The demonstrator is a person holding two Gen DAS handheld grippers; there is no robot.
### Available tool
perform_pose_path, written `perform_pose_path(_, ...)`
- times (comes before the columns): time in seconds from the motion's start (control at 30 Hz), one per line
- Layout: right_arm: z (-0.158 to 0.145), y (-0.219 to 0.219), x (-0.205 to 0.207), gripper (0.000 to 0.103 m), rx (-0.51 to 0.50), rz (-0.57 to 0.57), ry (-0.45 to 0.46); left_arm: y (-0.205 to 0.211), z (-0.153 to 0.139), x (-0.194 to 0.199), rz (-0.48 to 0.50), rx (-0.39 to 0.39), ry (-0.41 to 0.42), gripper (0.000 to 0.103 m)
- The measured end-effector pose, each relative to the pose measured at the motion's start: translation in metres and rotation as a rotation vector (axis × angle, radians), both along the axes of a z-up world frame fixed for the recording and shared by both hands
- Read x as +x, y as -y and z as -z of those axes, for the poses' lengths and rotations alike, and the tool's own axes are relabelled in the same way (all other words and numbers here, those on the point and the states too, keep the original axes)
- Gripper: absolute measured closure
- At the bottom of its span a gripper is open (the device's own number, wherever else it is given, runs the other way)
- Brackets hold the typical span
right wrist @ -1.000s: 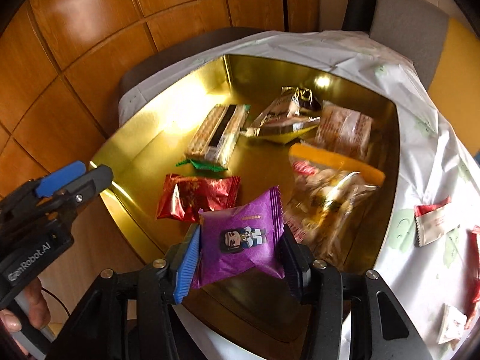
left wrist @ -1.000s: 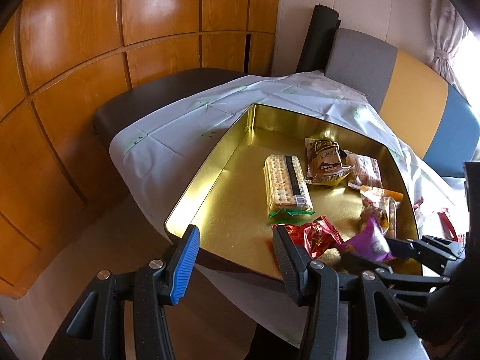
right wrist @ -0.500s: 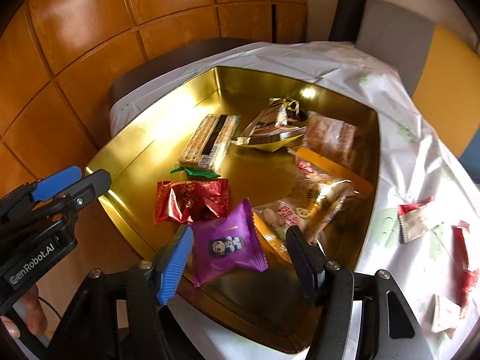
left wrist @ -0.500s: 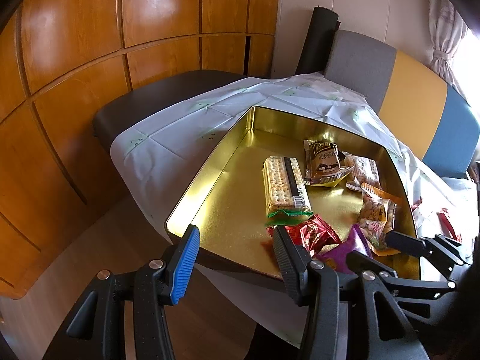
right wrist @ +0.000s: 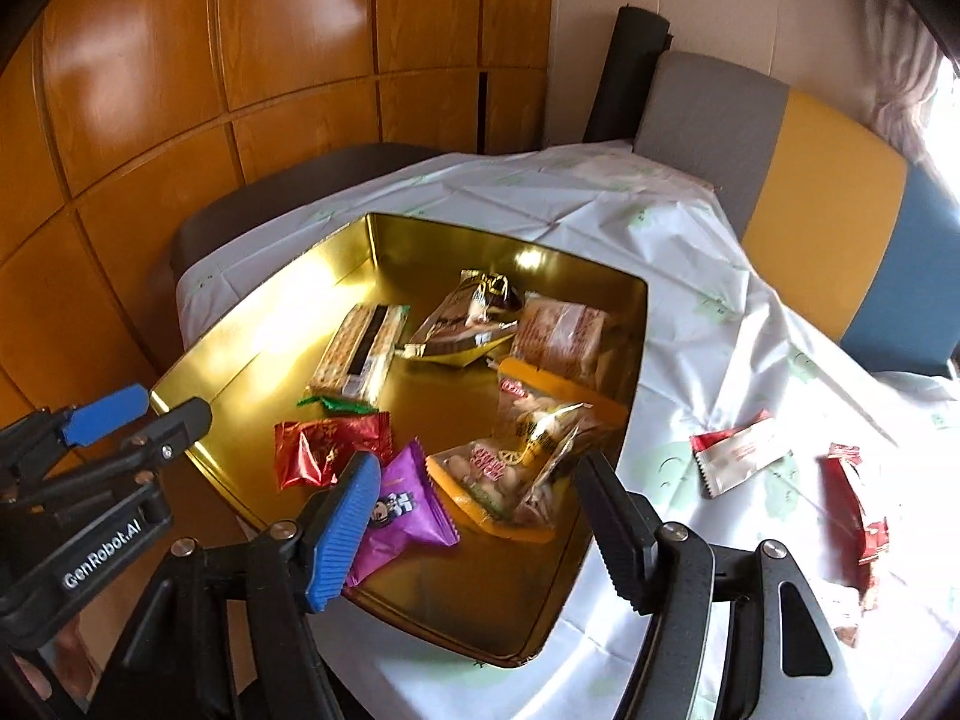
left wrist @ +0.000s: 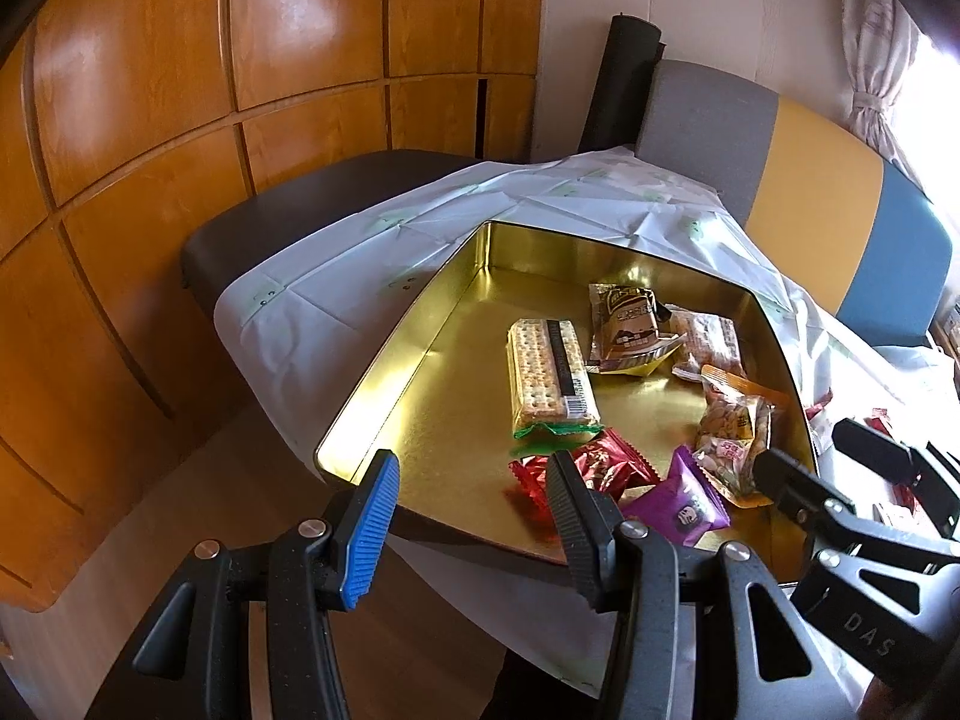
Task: Organize snacks
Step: 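Carry the purple packet into the gold tin and open the right gripper, then move both grippers back from the tin toward the remaining snacks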
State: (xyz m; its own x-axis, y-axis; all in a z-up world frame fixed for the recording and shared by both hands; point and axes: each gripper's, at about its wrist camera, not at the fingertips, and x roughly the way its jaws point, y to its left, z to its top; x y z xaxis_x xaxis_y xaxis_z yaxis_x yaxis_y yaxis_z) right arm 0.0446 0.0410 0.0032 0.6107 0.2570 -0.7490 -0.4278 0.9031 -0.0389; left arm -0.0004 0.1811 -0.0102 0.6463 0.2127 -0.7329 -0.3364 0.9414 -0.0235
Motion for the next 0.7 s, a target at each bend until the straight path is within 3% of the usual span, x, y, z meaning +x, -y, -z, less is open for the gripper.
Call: perform_pose_path(0.7, -0.026, 0.003, -0.013, 0.031, 0.012, 0.019, 0.130, 0.009, 0.000, 0.006, 0.007, 0.032, -0.020, 0.051)
